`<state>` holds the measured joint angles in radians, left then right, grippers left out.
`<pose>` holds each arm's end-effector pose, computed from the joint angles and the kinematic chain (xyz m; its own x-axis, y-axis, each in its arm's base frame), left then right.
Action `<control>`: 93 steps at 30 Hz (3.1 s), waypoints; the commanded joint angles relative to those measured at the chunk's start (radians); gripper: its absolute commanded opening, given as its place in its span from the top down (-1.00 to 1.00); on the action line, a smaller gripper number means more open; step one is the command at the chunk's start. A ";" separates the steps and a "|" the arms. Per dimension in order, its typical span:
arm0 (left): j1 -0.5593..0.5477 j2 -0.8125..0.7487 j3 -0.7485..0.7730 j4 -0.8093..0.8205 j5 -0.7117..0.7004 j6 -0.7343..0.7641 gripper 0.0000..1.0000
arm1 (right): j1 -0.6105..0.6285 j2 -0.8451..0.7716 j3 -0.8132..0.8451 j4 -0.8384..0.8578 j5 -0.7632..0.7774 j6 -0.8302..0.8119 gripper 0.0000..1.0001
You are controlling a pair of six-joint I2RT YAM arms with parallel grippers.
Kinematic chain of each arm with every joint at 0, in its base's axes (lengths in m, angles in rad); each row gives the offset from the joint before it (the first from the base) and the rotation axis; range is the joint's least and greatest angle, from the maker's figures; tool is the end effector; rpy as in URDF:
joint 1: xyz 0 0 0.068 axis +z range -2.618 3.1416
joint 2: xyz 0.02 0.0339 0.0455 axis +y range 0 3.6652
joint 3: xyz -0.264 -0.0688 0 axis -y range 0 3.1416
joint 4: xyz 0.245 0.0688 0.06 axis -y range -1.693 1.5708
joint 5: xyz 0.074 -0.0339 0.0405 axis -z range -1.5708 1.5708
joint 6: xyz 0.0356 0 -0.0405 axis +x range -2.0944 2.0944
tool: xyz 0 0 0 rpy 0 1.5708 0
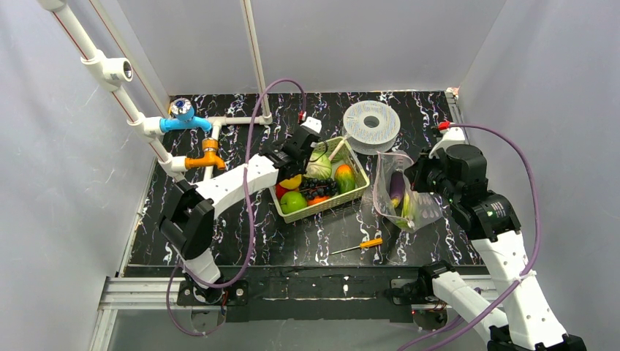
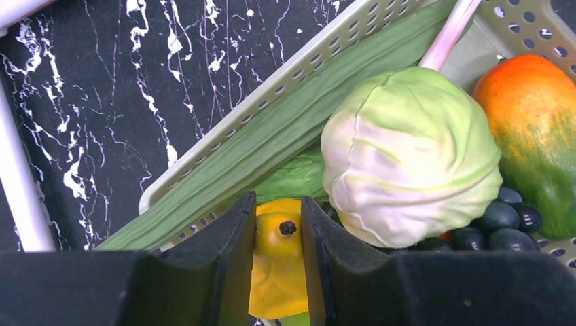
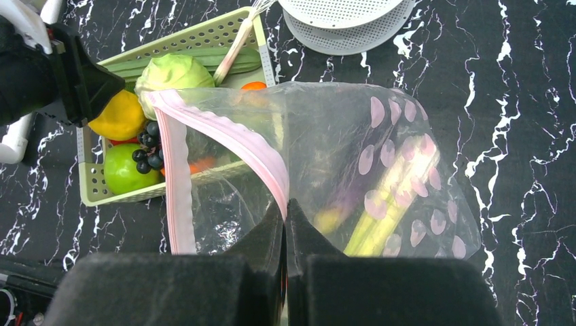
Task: Place the food in the zip-top bag and seal the zipper
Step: Pick up the fake vegetable from the bin, then place the fake vegetable in the zipper food storage bag.
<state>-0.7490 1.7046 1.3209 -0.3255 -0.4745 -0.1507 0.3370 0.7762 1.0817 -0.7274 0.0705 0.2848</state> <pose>0.2931 -0.2503 0.2702 -0.5243 0.3052 -0.7949 0.2762 0.9441 0.1802 0.1397 0.0463 0.3845 -0.4465 0.1405 -0.8837 -0.1498 0.9619 0.2286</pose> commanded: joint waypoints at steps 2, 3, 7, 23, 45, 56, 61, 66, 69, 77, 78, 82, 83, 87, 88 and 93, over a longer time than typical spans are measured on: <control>-0.001 -0.127 0.037 -0.063 0.004 0.030 0.93 | 0.002 0.006 0.009 0.059 -0.008 -0.007 0.97; -0.001 -0.142 0.046 -0.074 0.008 0.029 0.93 | 0.002 0.007 0.014 0.057 -0.010 -0.005 0.97; 0.000 -0.224 0.084 -0.132 0.099 -0.001 0.94 | 0.002 0.004 0.021 0.051 -0.020 -0.003 0.97; -0.079 -0.530 -0.070 0.441 1.047 -0.272 1.00 | 0.002 -0.006 0.043 0.035 -0.073 0.025 0.97; -0.389 -0.238 -0.179 0.973 0.610 0.208 1.00 | 0.002 -0.054 0.066 0.007 -0.104 0.047 0.97; -0.393 -0.150 -0.131 0.930 0.453 0.256 0.95 | 0.002 -0.047 0.057 0.024 -0.107 0.047 0.97; -0.393 -0.124 -0.084 0.848 0.395 0.283 0.48 | 0.002 -0.045 0.056 0.025 -0.101 0.044 0.97; -0.393 -0.138 -0.088 0.820 0.351 0.300 -0.37 | 0.002 -0.042 0.052 0.028 -0.106 0.045 0.97; -0.392 -0.176 -0.113 0.814 0.365 0.297 -0.58 | 0.002 -0.041 0.056 0.025 -0.101 0.045 0.97; -0.392 -0.319 -0.167 0.728 0.388 0.259 -0.75 | 0.002 -0.037 0.052 0.025 -0.097 0.043 0.97; -0.392 -0.339 -0.168 0.696 0.386 0.257 -0.76 | 0.002 -0.038 0.051 0.024 -0.096 0.043 0.97; -0.392 -0.432 -0.184 0.557 0.340 0.229 -0.79 | 0.002 -0.039 0.049 0.019 -0.091 0.043 0.97; -0.392 -0.457 -0.193 0.527 0.322 0.226 -0.80 | 0.002 -0.039 0.046 0.021 -0.093 0.042 0.97; -0.392 -0.564 -0.247 0.430 0.264 0.230 -0.81 | 0.003 -0.034 0.048 0.016 -0.094 0.042 0.97; -0.392 -0.587 -0.254 0.403 0.245 0.229 -0.82 | 0.002 -0.034 0.048 0.016 -0.095 0.043 0.97; -0.392 -0.673 -0.308 0.272 0.099 0.196 -0.81 | 0.002 -0.032 0.046 0.020 -0.105 0.047 0.97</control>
<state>-1.1381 1.0934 1.0576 0.0985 -0.2196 0.0774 0.3370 0.7443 1.1049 -0.7556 -0.0277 0.3333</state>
